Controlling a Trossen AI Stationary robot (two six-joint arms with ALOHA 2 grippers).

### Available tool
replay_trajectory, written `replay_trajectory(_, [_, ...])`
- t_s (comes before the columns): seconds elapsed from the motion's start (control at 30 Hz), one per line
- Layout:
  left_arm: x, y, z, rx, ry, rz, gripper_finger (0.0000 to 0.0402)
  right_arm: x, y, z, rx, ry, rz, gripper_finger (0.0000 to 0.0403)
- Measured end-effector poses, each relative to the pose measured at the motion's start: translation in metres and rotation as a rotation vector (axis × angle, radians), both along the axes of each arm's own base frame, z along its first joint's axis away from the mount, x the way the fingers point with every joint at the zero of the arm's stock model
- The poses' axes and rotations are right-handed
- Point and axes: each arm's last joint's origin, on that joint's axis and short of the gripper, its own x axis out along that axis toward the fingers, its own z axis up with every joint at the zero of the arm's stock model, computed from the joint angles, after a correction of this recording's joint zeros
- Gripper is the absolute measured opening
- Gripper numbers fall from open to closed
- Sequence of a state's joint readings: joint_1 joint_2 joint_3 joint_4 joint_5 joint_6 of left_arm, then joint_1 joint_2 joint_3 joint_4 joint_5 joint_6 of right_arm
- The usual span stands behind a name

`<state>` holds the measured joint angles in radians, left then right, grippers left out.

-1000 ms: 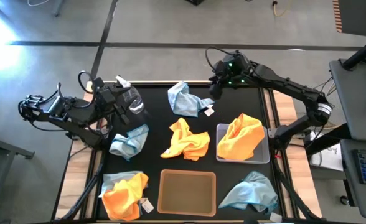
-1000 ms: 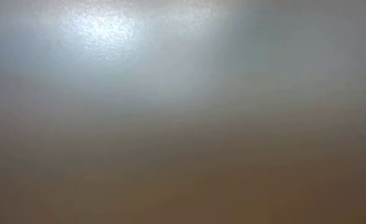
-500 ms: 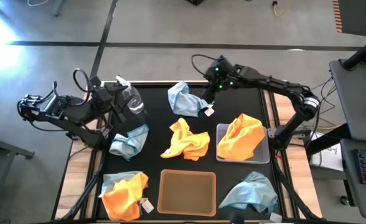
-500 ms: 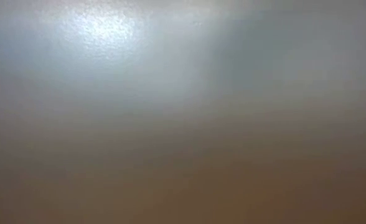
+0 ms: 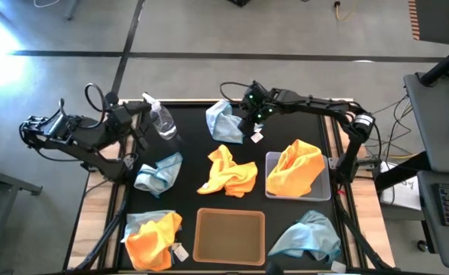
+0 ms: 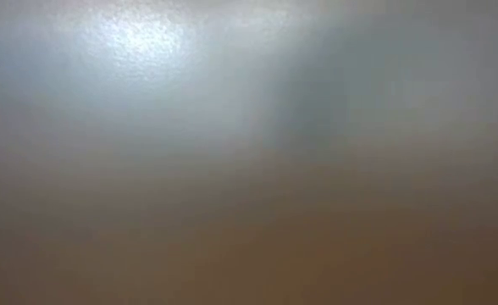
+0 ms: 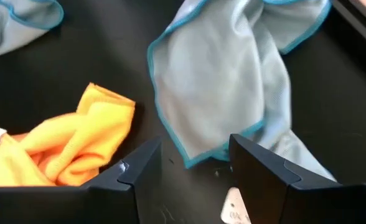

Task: Sort microfiber towel by color & place in baskets
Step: Put the blue microfiber towel into the orange bin

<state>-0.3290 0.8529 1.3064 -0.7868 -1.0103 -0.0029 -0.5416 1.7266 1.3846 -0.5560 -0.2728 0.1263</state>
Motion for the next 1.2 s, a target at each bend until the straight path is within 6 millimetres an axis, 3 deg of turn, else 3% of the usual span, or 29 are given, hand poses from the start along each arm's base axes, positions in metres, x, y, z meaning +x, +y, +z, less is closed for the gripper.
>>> replay_trajectory(0.13, [-0.006,0.002,0.002,0.03,0.014,-0.009,0.0165,0.007,0.0,-0.003,0.015,-0.035,-0.037,0.018])
replay_trajectory(0.37, [-0.019,0.007,0.005,0.089,0.035,-0.024,0.0165,0.014,-0.003,-0.002,0.077,-0.088,-0.262,0.018])
replay_trajectory(0.53, [-0.035,0.011,0.007,0.12,0.05,-0.06,0.0165,0.017,-0.004,0.001,0.073,-0.136,-0.268,0.018])
replay_trajectory(0.77, [-0.058,0.019,0.009,0.122,0.008,-0.065,0.0165,0.023,0.0,0.005,-0.055,-0.166,-0.108,0.018])
replay_trajectory(0.93, [-0.07,0.023,0.011,0.109,-0.028,-0.073,0.0165,0.023,0.003,0.004,-0.256,-0.118,0.14,0.018])
replay_trajectory(1.07, [-0.071,0.023,0.013,0.098,-0.059,-0.086,0.0165,0.021,0.004,0.002,-0.39,-0.067,0.321,0.018])
replay_trajectory(1.2, [-0.067,0.022,0.017,0.091,-0.094,-0.083,0.0165,0.014,0.0,-0.003,-0.378,-0.006,0.355,0.018])
